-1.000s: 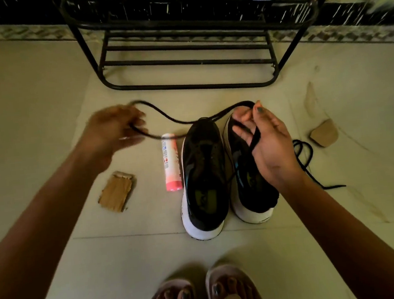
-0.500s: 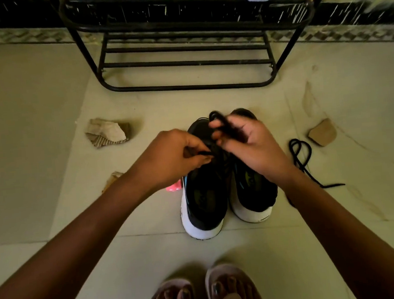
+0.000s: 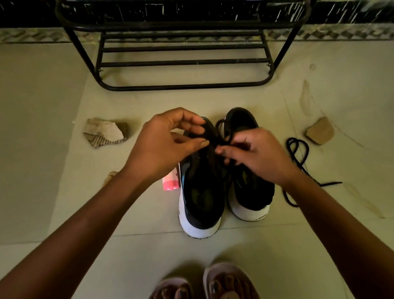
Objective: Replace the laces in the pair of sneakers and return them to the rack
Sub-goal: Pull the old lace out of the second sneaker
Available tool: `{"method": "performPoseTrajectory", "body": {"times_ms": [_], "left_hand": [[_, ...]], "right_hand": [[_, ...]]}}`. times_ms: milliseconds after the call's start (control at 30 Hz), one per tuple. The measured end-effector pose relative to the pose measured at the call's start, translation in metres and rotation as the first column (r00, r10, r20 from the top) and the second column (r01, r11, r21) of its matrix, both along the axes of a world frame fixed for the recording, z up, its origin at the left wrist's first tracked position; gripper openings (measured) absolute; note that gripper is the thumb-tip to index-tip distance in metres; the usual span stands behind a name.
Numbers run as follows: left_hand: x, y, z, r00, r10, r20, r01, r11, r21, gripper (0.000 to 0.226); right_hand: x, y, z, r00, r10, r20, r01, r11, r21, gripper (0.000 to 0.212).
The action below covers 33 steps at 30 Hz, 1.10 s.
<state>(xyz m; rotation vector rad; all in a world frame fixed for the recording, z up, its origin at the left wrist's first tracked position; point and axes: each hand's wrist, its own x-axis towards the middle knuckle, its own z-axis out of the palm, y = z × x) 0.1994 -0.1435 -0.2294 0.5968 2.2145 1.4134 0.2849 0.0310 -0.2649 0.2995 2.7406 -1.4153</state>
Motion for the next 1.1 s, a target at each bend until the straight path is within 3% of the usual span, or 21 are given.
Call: {"method": "performPoseTrajectory", "body": {"times_ms": [167,333,433,600,733,833,967,1100], "left_hand": [[-0.003,-0.004,-0.010,0.997,0.013,-0.078,-0.015,0.999,-0.033,0.020],[-0.004,-0.001,-0.033,0.994,-0.016,-0.104,0.004,0.994,-0.113,0.011],[-0.004,-0.002,-0.045,0.992,-0.037,-0.118,0.019,0.989,-0.150,0.010],[-0.005,-0.004,-0.055,0.990,-0.051,-0.134,0.025,0.982,-0.185,0.012],[-0.004,-0.005,-0.057,0.989,-0.052,-0.140,0.022,0.979,-0.203,0.010],[-0.002,-0.007,-0.057,0.982,-0.104,-0.159,0.041,0.934,-0.354,0.014],[0.005,-0.007,-0.063,0.951,-0.301,-0.068,0.169,0.693,-0.700,0.064],[0.012,-0.004,-0.076,0.958,-0.286,0.019,0.219,0.688,-0.692,0.076]], "right_hand": [[0.012,0.063,0.013,0.914,-0.346,-0.214,0.394,0.881,0.260,0.019],[0.030,0.108,-0.013,0.845,-0.500,-0.188,0.523,0.704,0.481,0.021],[0.040,0.116,-0.036,0.810,-0.584,-0.052,0.487,0.622,0.613,0.023],[0.049,0.113,-0.075,0.728,-0.650,0.215,0.283,0.571,0.771,0.018],[0.057,0.110,-0.087,0.668,-0.680,0.301,0.128,0.504,0.854,0.021],[0.061,0.117,-0.084,0.639,-0.677,0.367,0.067,0.523,0.849,0.019],[0.055,0.113,-0.068,0.586,-0.616,0.526,0.026,0.663,0.748,0.018],[0.043,0.102,-0.050,0.650,-0.543,0.531,0.023,0.713,0.701,0.018]]}}
